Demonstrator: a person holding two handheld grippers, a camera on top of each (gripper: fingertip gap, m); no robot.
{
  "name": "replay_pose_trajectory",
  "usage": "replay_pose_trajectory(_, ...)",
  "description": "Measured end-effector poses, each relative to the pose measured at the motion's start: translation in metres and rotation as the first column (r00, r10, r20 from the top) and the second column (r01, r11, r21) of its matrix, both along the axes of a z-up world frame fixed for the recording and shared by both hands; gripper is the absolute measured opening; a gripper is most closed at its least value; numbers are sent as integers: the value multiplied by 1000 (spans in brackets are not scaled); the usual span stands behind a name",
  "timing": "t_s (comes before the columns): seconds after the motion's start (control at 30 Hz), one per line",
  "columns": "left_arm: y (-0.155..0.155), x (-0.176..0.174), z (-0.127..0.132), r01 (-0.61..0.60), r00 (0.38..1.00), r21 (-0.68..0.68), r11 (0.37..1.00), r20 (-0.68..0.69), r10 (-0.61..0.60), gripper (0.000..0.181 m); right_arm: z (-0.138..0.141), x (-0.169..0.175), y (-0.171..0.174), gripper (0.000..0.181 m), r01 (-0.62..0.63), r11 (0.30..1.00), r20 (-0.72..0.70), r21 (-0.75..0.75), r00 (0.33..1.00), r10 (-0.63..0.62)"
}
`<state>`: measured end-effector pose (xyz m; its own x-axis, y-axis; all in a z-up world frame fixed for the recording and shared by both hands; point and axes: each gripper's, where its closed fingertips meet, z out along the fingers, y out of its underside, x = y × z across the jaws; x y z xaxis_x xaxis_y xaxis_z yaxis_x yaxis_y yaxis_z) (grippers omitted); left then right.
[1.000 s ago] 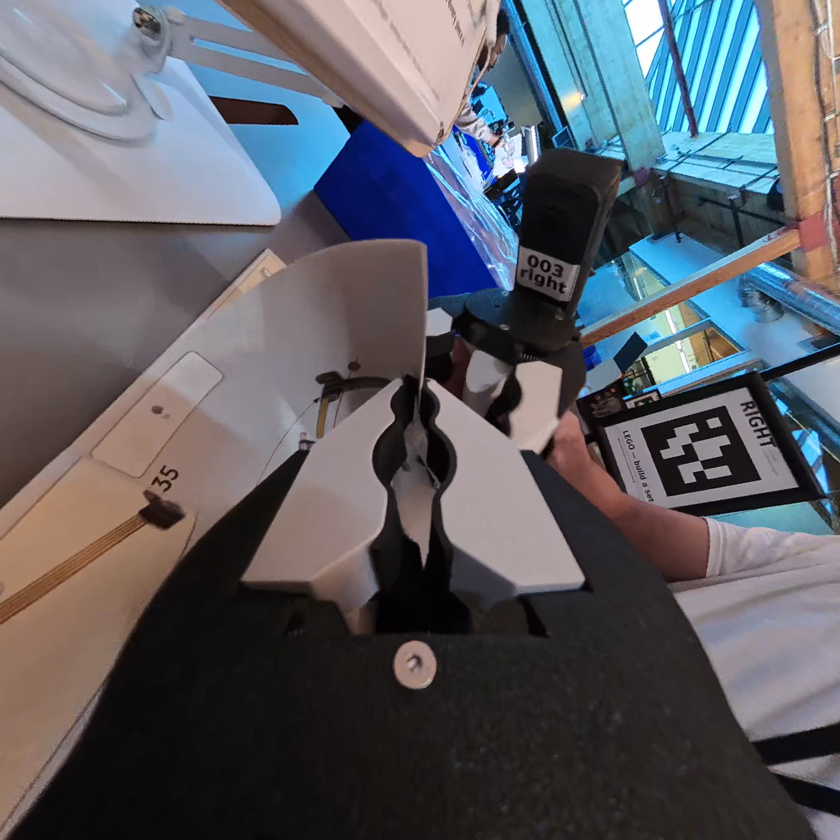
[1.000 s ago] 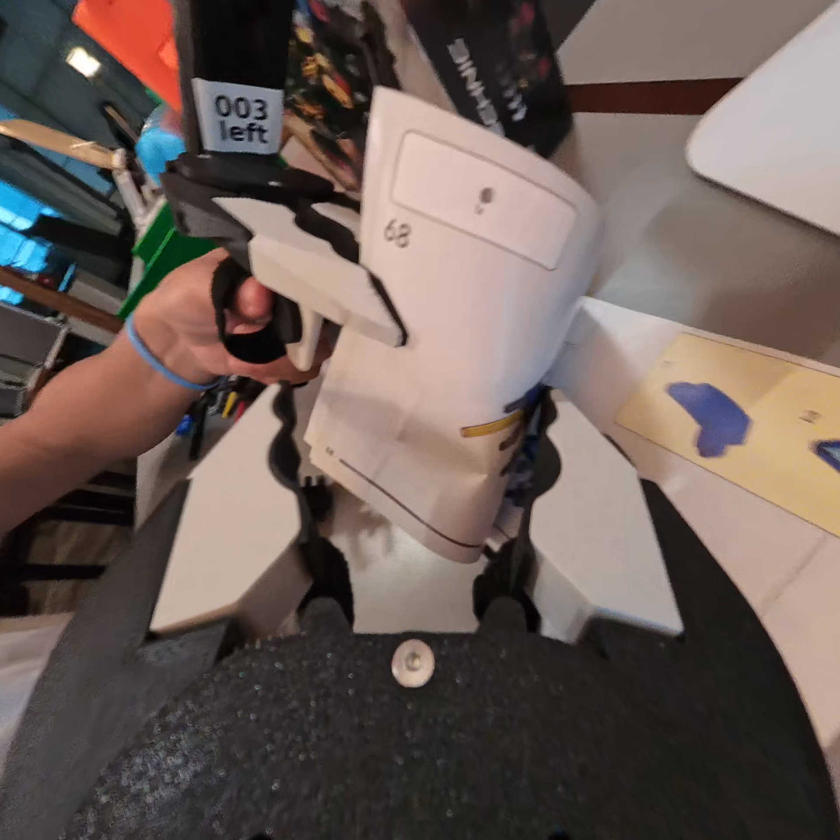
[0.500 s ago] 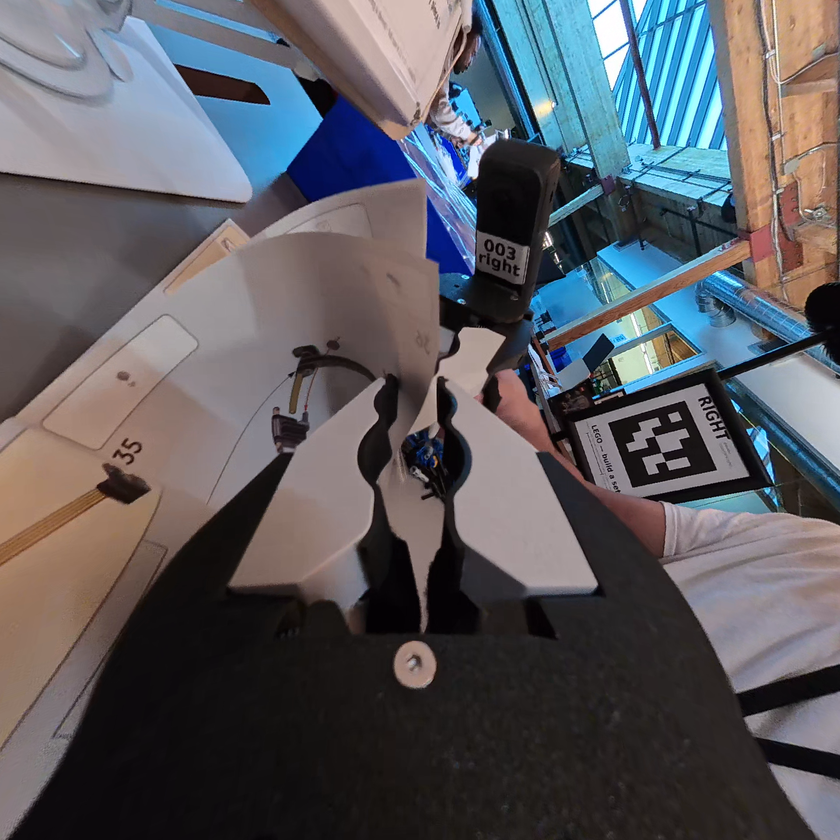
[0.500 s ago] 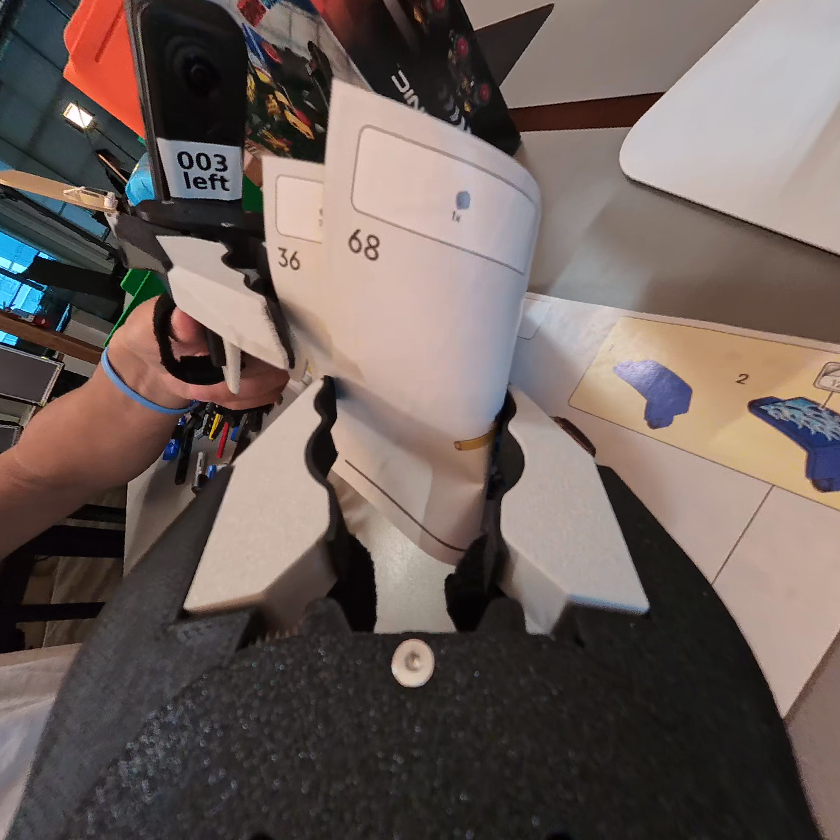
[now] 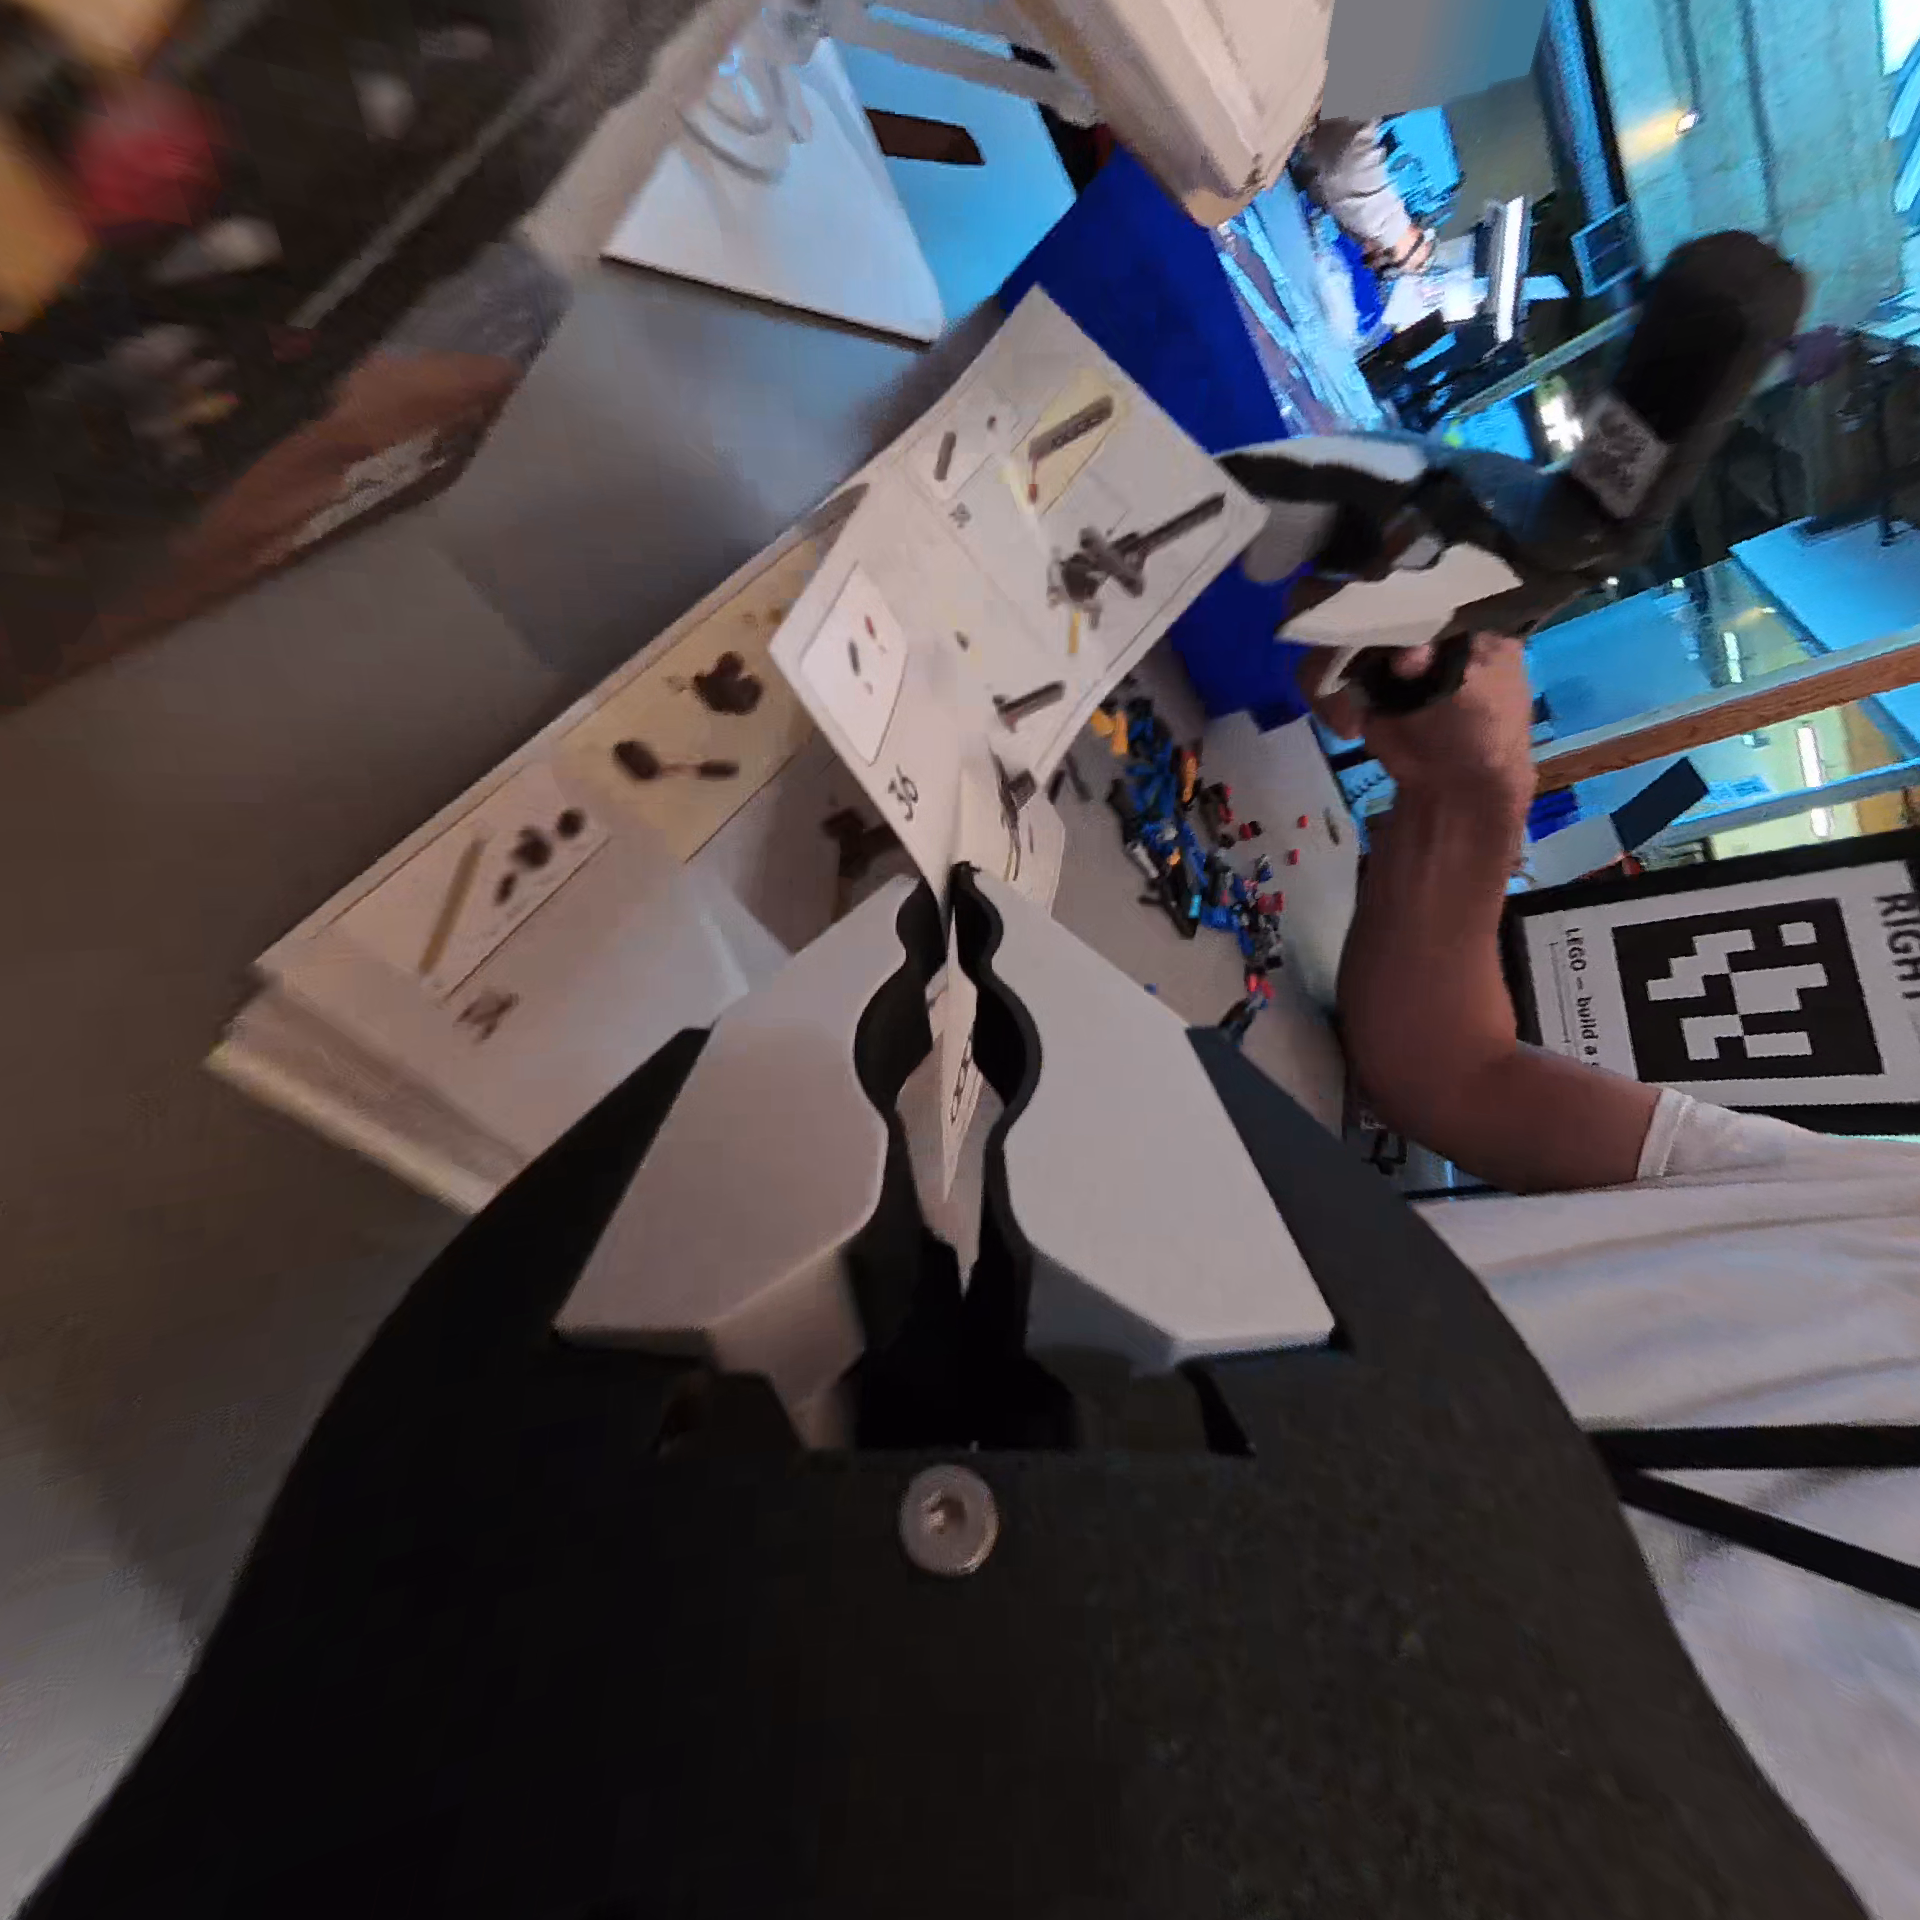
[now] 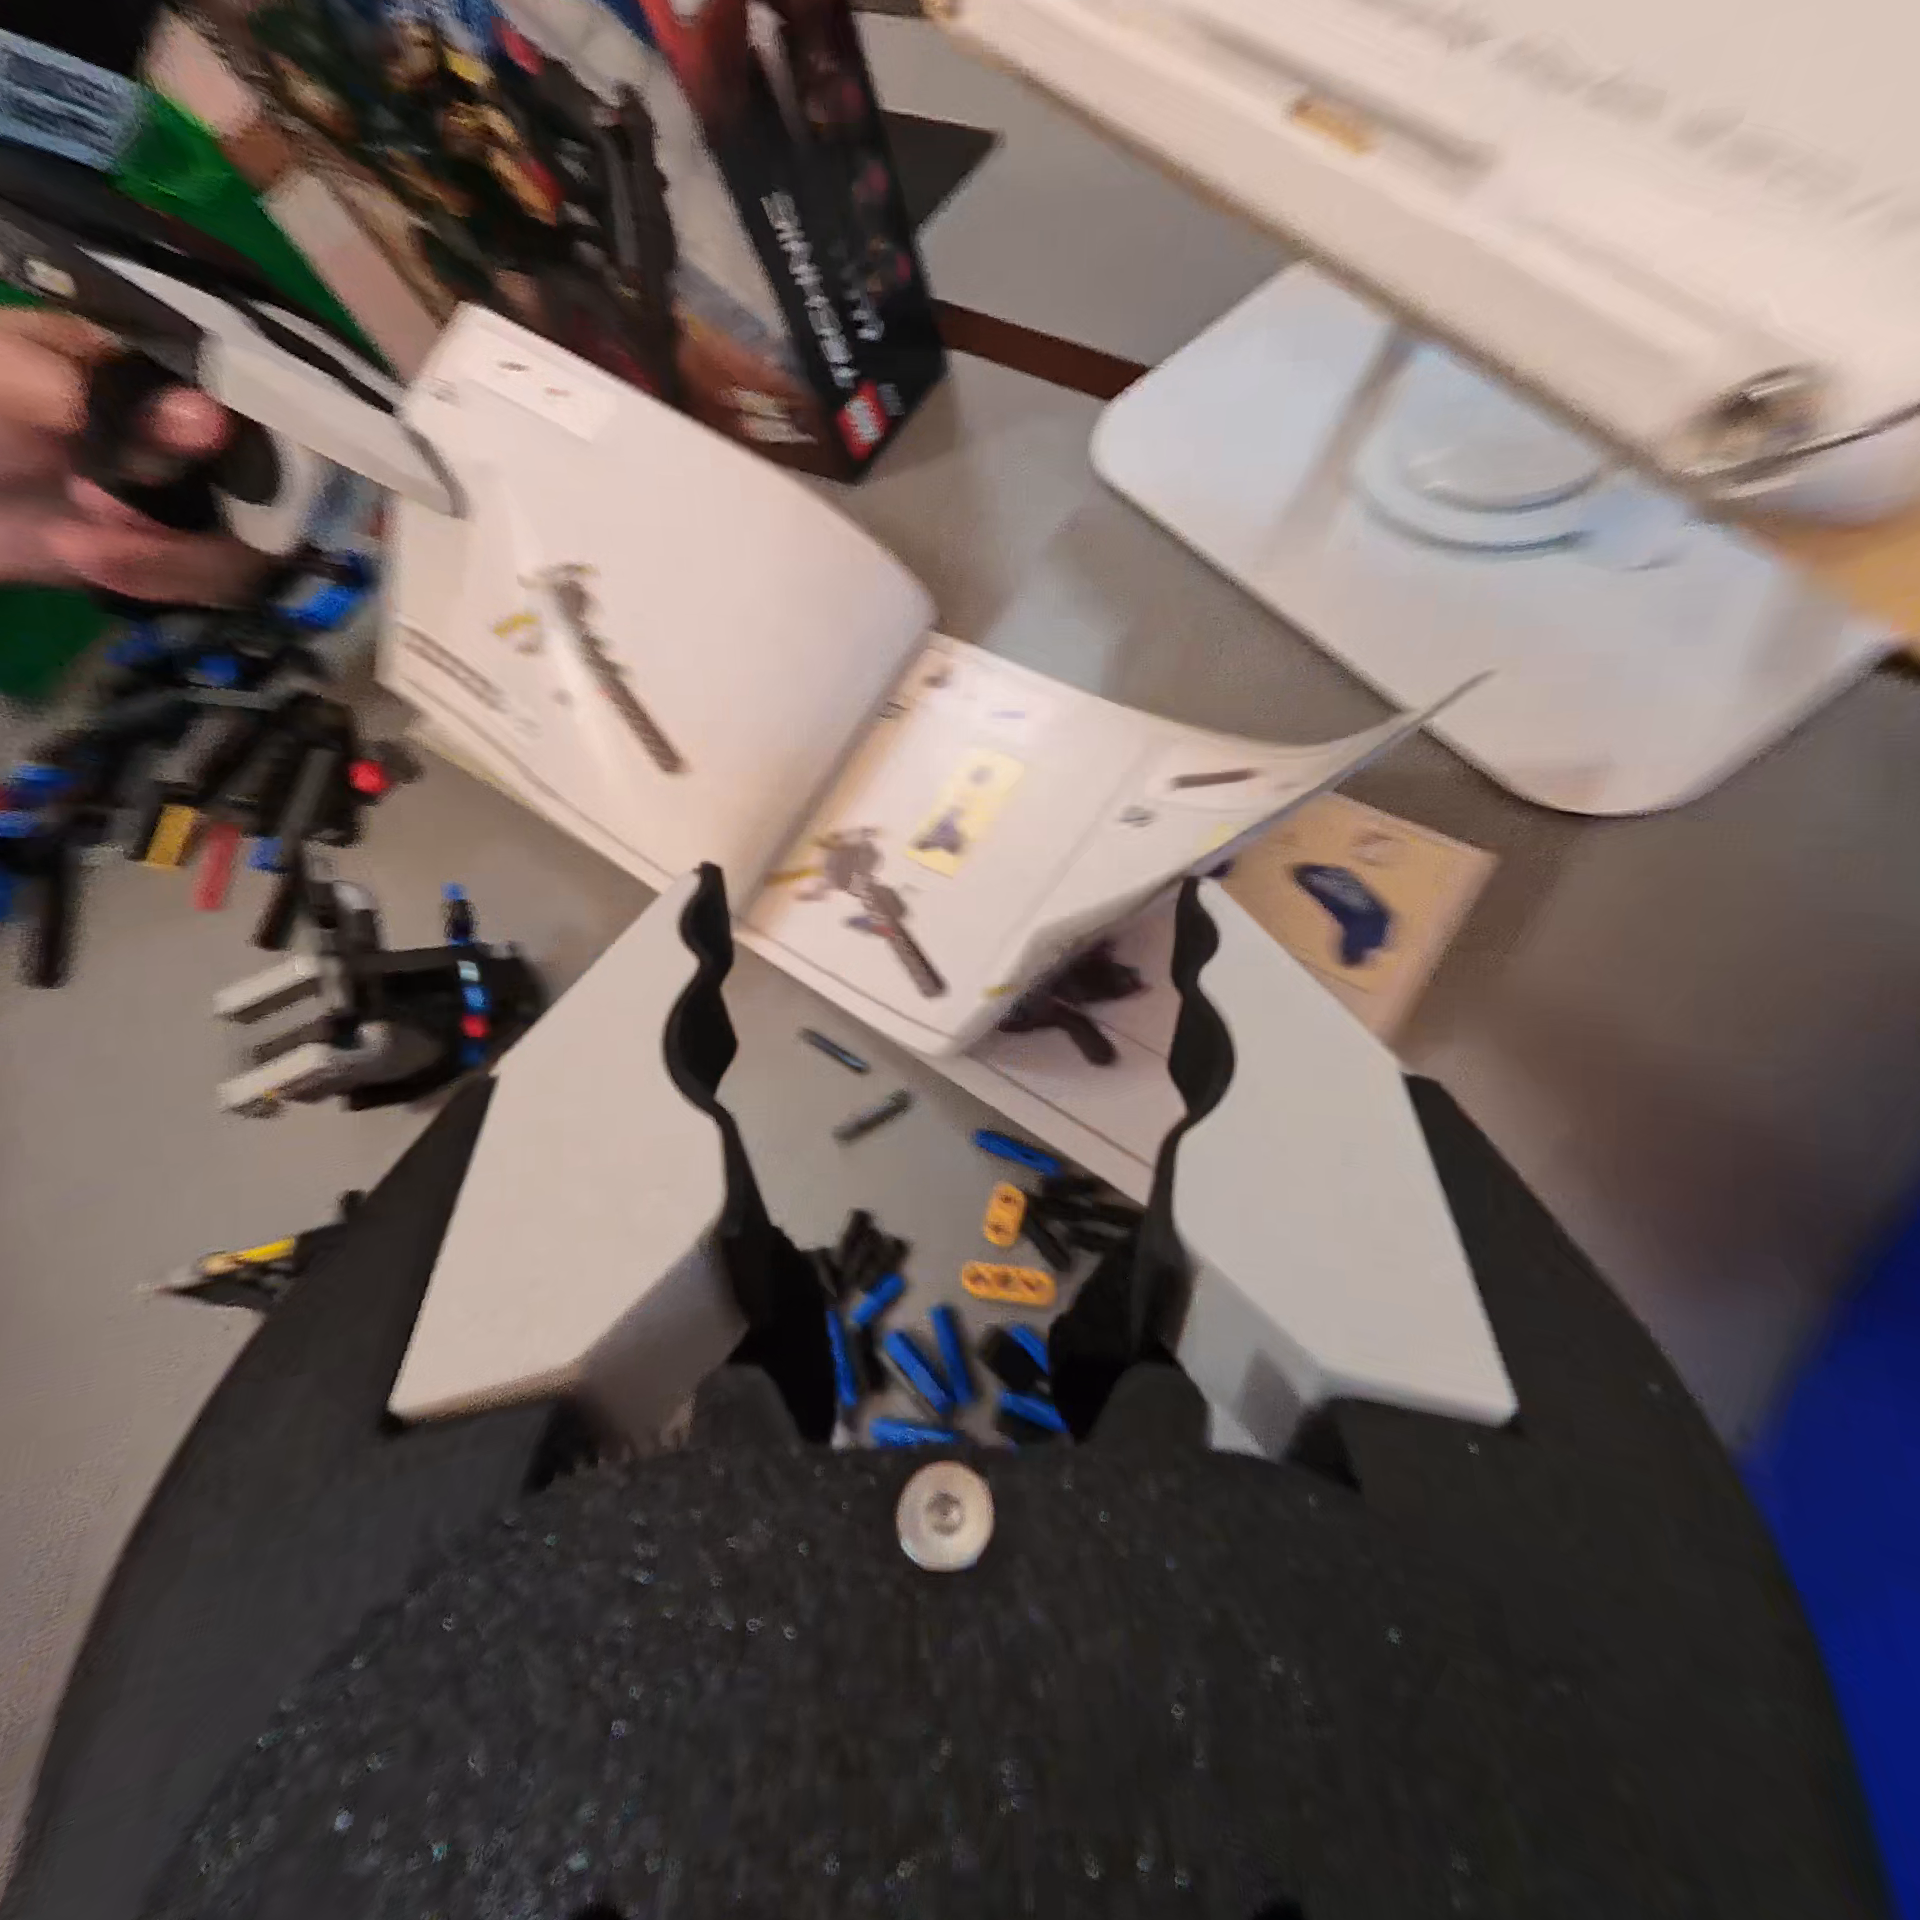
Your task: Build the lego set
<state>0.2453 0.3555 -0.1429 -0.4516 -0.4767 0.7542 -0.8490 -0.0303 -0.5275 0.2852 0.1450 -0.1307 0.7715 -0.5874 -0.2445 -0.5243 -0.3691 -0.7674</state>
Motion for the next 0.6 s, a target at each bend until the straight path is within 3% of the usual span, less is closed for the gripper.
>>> replay_pose_trajectory(0.1,30,-8,-10,-18,998,53,998,-61,21,0,12,4,-12,78,64,989,151,-136,988,-43)
replay_pose_trajectory(0.17,37,-14,-21,-10,995,79,997,-100,18,0,4,-6,12,71,-8,986,149,-165,988,33)
replay_pose_trajectory(0.23,40,-19,-32,0,993,112,994,-120,14,0,-22,-23,44,40,-133,973,73,-190,986,149)
replay_pose_trajectory(0.33,41,-21,-42,-3,991,135,991,-133,21,0,-60,-36,78,23,-250,946,-4,-206,967,255)
replay_pose_trajectory(0.47,45,-23,-55,14,993,228,974,-117,13,0,-62,-47,107,0,-320,926,75,-201,938,340)
replay_pose_trajectory(0.6,45,-23,-59,24,994,254,967,-114,5,0,-72,-47,115,0,-324,901,112,-290,923,368)
